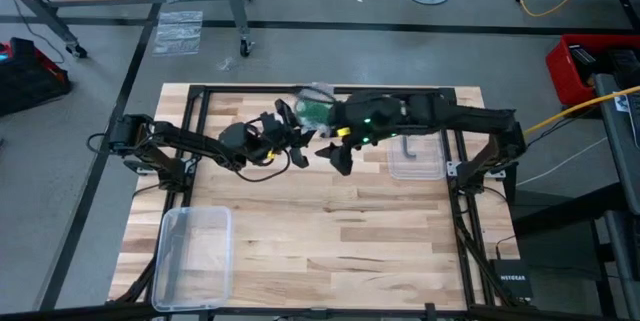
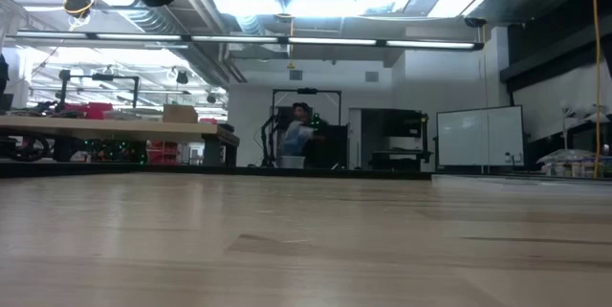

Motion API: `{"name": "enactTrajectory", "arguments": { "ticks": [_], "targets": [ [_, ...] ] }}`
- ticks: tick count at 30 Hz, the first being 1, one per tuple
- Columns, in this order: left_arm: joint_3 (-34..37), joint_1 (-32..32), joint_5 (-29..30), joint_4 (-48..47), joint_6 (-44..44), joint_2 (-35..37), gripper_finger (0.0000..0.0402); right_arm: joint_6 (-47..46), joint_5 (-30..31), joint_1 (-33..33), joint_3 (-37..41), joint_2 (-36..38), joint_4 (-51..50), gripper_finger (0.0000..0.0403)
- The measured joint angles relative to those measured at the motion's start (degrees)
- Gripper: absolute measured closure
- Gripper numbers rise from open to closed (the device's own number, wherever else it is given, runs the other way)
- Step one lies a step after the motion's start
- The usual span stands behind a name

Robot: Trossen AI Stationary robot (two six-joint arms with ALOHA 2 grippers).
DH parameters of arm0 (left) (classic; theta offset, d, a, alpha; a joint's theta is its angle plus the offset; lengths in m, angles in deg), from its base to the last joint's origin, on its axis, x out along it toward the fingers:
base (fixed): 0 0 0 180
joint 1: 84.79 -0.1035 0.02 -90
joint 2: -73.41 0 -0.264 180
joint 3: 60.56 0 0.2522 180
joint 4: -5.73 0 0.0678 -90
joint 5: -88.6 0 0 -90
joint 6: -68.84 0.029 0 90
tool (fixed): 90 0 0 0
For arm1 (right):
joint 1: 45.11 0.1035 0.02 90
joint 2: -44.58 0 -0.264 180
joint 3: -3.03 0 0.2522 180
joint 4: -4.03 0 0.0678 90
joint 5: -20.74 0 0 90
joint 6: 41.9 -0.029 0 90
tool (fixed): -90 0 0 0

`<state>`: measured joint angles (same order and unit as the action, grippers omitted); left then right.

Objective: Roll bandage
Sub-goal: Put the bandage into the zip bag

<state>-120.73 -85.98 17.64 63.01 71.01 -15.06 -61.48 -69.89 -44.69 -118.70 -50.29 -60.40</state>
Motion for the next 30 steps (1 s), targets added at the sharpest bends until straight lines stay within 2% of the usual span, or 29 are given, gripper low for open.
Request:
{"name": "enactTrajectory", "arguments": {
  "ticks": [14,25,30],
  "targets": [
    [0.0,-1.2,0.1,5.6,-0.6,0.0,0.0318,-1.7,0.6,0.0,0.0,8.3,7.4,0.0141],
    [0.0,-2.2,0.4,4.3,-1.2,0.0,0.0318,0.9,0.1,0.0,-0.1,11.6,6.9,0.0141],
    [0.0,-2.2,-1.7,0.7,-6.0,0.0,0.0318,2.5,1.0,0.0,-0.1,13.3,5.7,0.0141]
  ]
}}
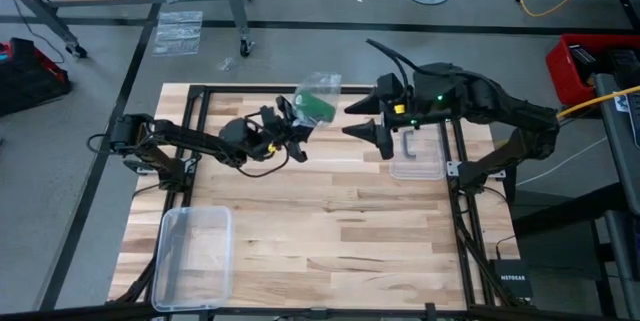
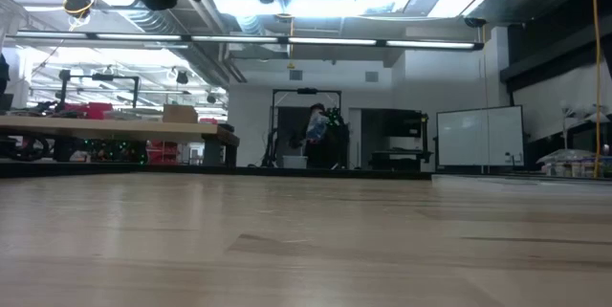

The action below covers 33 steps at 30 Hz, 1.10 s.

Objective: Roll bandage
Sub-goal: Put the bandage into the zip bag

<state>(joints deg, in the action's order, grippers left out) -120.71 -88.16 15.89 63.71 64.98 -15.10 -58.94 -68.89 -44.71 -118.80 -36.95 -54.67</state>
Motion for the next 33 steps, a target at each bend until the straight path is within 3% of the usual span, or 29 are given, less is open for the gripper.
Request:
{"name": "enactTrajectory", "arguments": {
  "ticks": [9,18,26,33],
  "targets": [
    [0.0,0.0,-5.0,-13.8,-5.0,0.0,0.0318,4.7,6.8,0.0,0.0,4.6,-3.6,0.0141],
    [0.1,-1.7,-6.0,-28.4,-3.7,5.1,0.0318,3.8,18.5,0.0,2.1,9.0,-16.6,0.0141],
    [0.0,-5.5,-5.9,-44.4,-0.4,15.7,0.0318,-1.0,19.6,0.0,20.5,15.4,-13.6,0.0141],
    [0.0,-9.2,-5.4,-59.7,1.1,23.9,0.0318,-8.9,18.1,1.9,45.1,26.5,2.5,0.0141]
  ]
}}
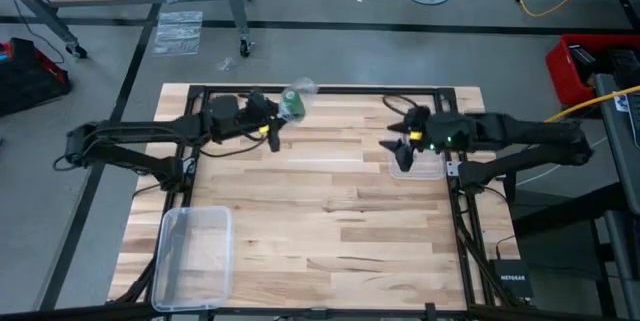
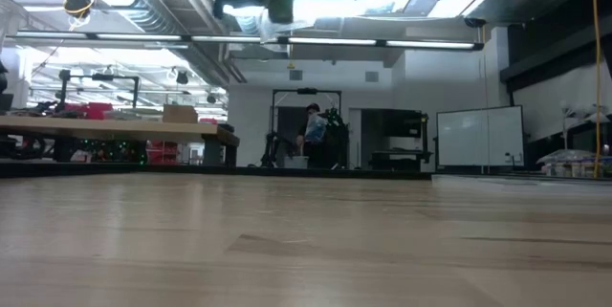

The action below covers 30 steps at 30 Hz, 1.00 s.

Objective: Roll bandage
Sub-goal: Put the bandage into the zip bag

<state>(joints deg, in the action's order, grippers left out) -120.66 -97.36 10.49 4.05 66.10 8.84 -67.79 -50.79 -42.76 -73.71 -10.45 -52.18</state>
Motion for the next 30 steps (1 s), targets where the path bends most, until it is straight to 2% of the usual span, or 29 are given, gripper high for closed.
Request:
{"name": "enactTrajectory", "arguments": {
  "ticks": [6,12,18,22,30],
  "targets": [
    [0.0,-4.5,0.4,-11.3,-0.1,7.4,0.0318,-1.6,-0.1,4.4,15.5,8.7,14.3,0.0141],
    [0.0,-7.9,0.4,-24.7,-1.1,13.6,0.0318,-1.6,-0.1,8.3,22.4,10.8,19.8,0.0141],
    [0.0,-9.3,0.4,-37.4,-4.9,17.3,0.0318,-4.0,-0.6,10.1,24.4,7.1,20.0,0.0141],
    [0.0,-9.4,-0.2,-44.0,-7.8,18.4,0.0318,-4.5,-4.2,10.0,24.4,3.5,21.8,0.0141],
    [0.0,-8.6,-9.1,-50.8,-15.1,18.3,0.0318,-4.3,-9.1,10.0,24.4,-4.9,27.0,0.0141]
  ]
}}
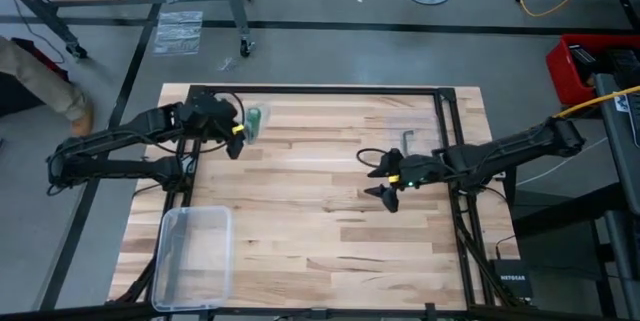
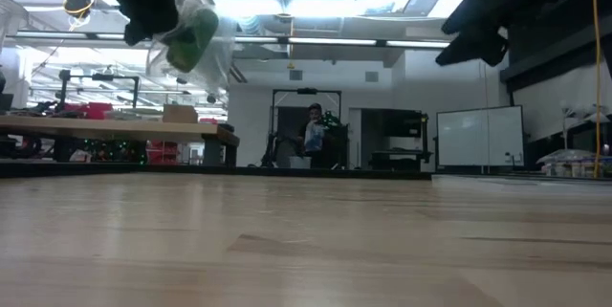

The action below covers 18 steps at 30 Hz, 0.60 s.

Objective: Roll bandage
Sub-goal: Put the bandage into the zip bag

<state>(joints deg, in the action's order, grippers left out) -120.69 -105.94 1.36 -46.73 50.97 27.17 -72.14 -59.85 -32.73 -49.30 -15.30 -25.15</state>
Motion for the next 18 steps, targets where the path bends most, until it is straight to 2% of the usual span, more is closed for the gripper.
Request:
{"name": "enactTrajectory", "arguments": {
  "ticks": [4,9,15,18],
  "targets": [
    [0.0,1.0,-3.3,-1.7,-3.2,0.0,0.0318,0.0,0.5,0.0,0.0,-4.1,2.1,0.0141],
    [0.0,2.2,-7.1,-2.1,-8.7,-0.4,0.0318,0.1,2.5,0.0,0.0,-9.3,10.4,0.0141],
    [0.0,4.2,-15.5,-2.7,-11.9,-2.2,0.0318,2.7,7.8,0.0,0.0,-12.9,19.9,0.0141],
    [0.0,5.6,-16.2,-2.9,-12.1,-4.3,0.0318,4.3,11.3,-0.3,-0.1,-13.7,24.5,0.0141]
  ]
}}
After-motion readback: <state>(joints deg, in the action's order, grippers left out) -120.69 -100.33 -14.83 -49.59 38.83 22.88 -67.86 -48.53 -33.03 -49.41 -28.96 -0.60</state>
